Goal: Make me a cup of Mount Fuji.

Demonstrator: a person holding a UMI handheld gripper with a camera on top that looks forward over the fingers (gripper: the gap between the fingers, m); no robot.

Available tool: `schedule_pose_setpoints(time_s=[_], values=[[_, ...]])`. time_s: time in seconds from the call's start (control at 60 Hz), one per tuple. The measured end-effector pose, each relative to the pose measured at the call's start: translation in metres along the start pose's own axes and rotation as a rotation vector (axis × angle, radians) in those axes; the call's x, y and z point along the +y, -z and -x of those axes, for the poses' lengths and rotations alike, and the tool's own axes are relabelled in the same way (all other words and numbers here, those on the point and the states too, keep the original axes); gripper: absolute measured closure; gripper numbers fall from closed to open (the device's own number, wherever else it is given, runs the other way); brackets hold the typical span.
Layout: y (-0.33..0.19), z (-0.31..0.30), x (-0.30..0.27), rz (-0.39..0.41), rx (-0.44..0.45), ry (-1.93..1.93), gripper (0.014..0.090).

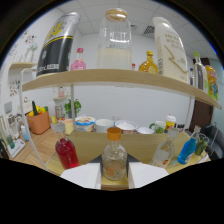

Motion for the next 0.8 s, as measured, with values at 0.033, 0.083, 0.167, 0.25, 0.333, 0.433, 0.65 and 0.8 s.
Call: schedule_pose_setpoints(time_s=[0.033, 0.083, 0.167, 0.25, 0.333, 0.433, 0.65, 0.8], values=[[0.004, 0.003, -0.001, -0.003, -0.006, 0.005, 0.0689], [0.012, 0.005, -0.005, -0.015, -0.01, 0.006, 0.0691], [0.029, 0.011, -0.007, -0.022, -0.024, -0.008, 0.0694], [0.049, 0.017, 0.001, -0.015, -0.032, -0.035, 0.0694], [0.064, 0.021, 0.018, 0.007, -0.04, -0.066, 0.0694], [0.081, 0.023, 0.047, 0.05, -0.024, -0.125, 0.0695], [0.095, 0.032, 0.076, 0.097, -0.115, -0.517, 0.0694], [0.095, 0.034, 0.07, 0.071, -0.207, -0.913, 0.0694]])
